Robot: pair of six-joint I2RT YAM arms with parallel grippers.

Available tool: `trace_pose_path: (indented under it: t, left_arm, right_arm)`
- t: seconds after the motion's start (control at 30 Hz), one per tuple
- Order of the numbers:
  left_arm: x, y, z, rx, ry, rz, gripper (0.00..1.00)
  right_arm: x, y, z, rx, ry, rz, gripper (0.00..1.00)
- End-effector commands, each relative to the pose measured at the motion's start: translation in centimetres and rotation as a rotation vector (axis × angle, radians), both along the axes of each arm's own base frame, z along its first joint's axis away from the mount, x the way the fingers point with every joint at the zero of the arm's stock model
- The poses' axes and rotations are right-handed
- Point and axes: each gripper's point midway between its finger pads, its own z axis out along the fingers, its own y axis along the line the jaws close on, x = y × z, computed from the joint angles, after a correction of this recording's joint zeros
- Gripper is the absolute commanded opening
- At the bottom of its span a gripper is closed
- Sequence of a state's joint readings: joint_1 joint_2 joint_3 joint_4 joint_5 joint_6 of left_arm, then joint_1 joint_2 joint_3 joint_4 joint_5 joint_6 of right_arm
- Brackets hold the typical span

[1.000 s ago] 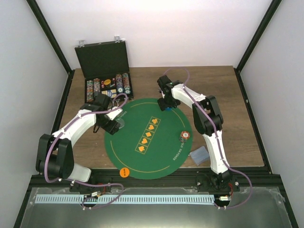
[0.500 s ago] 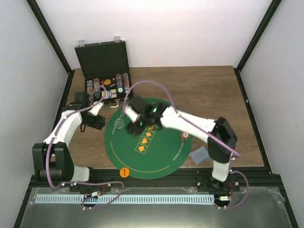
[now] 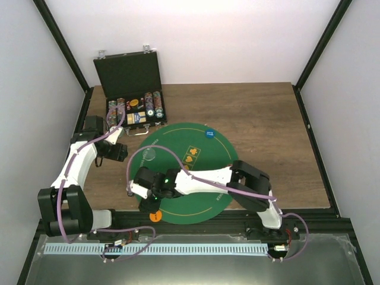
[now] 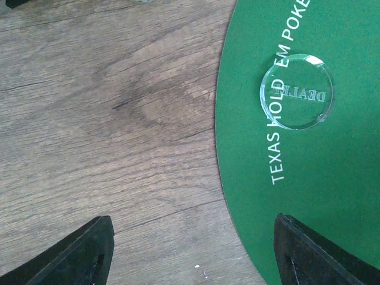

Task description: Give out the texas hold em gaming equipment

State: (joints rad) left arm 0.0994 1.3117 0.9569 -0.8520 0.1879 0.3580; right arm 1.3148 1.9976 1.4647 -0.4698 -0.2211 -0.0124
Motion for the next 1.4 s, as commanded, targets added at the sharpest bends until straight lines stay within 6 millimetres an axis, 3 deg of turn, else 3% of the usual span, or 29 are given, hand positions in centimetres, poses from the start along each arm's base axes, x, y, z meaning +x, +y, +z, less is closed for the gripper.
trace_pose_path:
  t: [0.0, 0.17, 0.33, 0.5, 0.7, 1.07, 1.37]
  left_arm:
    - [-0.6, -0.4, 0.1, -0.027, 0.005, -0.001, 0.75]
    - [-0.6, -0.4, -0.2, -0.025, 0.014, -0.010, 0.75]
    - [-0.5, -0.4, -0.2, -0.027, 0.017, -0.012, 0.75]
    - [-0.5, -0.6, -0.3, -0.033, 0.019, -0.026, 0.75]
    - [-0.5, -0.6, -0.4, -0.027, 0.021, -0.032, 0.76]
    - [-0.5, -0.5, -0.6, -0.022, 0.024, -0.036, 0.76]
    - [-0.4, -0.5, -0.2, -0.024, 0.020, -0.036, 0.76]
  right_arm:
    - [-2.0, 2.4, -0.6, 0.039, -0.017, 0.081, 0.58]
    - [-2.4, 2.1, -2.3, -0.009, -0.050, 0.086, 0.55]
    - [-1.8, 0.4, -3.6, -0.075, -0.127, 0.045, 0.54]
    - [-0.5, -1.3, -4.2, -0.120, -0.212, -0.013, 0.51]
    - [-0.6, -2.5, -4.4, -0.141, -0.234, -0.033, 0.50]
    - [-0.4, -9.1, -5.3, -0.253, -0.258, -0.117, 0.50]
    - [-1.1, -12.2, -5.4, -0.287, -0.210, -0.162, 0.49]
